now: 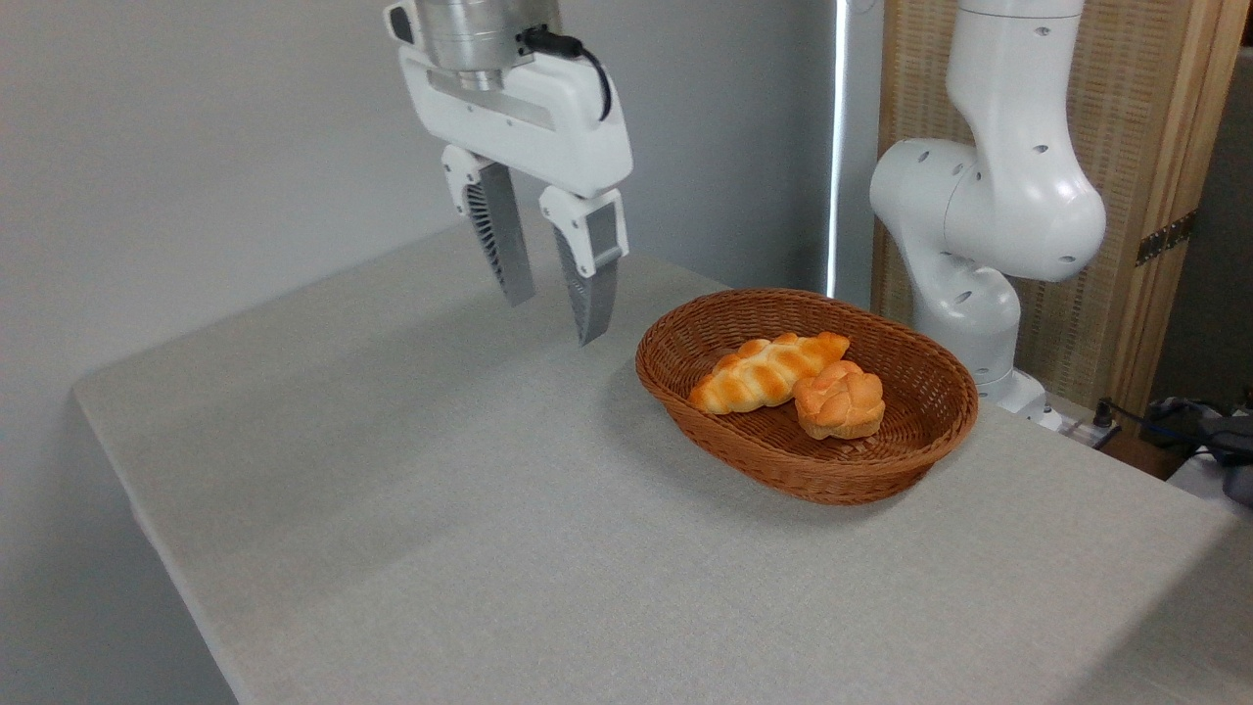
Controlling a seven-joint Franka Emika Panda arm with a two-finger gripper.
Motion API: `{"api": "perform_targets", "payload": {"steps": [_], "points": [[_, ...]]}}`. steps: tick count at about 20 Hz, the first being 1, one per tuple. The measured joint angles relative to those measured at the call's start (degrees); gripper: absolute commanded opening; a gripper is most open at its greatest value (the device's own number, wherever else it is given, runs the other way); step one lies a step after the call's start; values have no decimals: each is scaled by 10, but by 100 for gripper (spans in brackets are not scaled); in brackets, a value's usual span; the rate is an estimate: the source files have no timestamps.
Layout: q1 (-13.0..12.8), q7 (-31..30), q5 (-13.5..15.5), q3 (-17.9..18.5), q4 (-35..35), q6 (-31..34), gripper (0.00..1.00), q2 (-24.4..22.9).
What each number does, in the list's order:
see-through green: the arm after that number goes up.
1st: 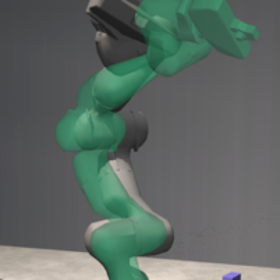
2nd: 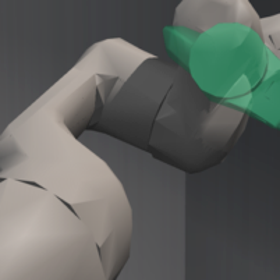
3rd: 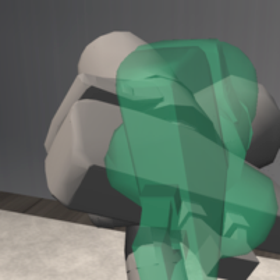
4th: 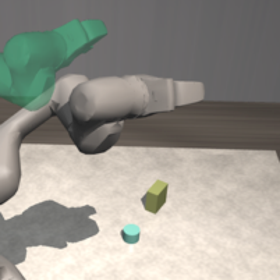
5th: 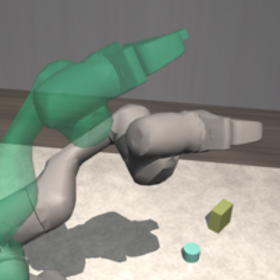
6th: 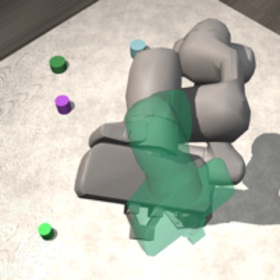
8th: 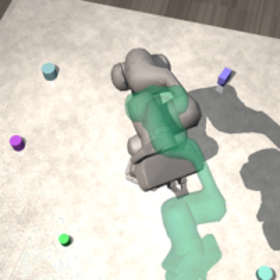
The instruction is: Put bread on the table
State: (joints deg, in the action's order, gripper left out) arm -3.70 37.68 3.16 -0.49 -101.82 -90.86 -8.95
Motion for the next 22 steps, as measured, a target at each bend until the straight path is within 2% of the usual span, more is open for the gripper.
{"api": "perform_targets", "payload": {"steps": [3, 8, 14, 16, 19, 22], "points": [[-2, 7, 0, 0, -40, -4, 100, -33], [-2, 53, 0, 1, -144, -22, 100, -110], [2, 160, 0, 3, -271, -23, 100, -207], [3, 180, -1, 15, -298, -23, 100, -228], [4, 236, -30, 51, -345, -22, 100, -263], [4, 255, -50, 76, -380, -21, 100, -295]]}}
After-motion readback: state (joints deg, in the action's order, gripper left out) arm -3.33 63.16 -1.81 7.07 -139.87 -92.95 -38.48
